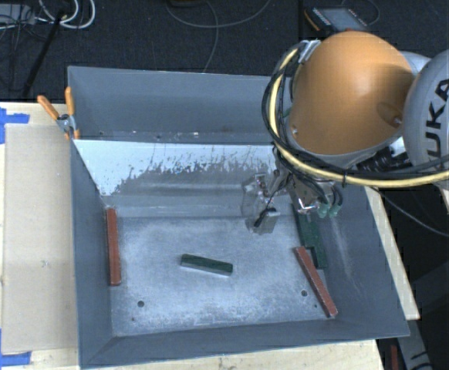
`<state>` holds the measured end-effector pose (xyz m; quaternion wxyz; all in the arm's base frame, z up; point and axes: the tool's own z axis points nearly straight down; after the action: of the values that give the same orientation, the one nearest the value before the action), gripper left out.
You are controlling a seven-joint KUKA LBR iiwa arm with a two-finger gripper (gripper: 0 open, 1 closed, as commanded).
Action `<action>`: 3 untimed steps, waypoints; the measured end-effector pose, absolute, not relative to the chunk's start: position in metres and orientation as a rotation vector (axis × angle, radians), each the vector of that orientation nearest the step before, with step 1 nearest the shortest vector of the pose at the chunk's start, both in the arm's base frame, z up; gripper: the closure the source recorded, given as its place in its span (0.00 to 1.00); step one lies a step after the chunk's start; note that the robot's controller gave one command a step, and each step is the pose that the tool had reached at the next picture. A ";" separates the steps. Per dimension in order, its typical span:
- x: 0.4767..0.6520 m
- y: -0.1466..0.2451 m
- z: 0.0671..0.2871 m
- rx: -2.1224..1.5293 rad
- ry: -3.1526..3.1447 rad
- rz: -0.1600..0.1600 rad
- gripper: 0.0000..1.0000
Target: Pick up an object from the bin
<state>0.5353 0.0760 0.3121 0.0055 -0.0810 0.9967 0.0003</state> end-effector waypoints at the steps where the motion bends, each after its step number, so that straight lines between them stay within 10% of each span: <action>1: 0.497 0.077 0.164 -0.473 3.116 0.001 1.00; 2: 0.499 0.077 0.168 -0.467 3.109 0.001 0.00; 3: 0.571 0.092 0.065 -0.554 3.092 0.001 0.00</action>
Offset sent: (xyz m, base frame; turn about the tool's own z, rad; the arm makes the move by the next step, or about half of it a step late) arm -0.0360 0.0014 -0.1436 -0.1403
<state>0.5709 0.0918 0.0652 0.0001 -0.1764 0.9843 0.0005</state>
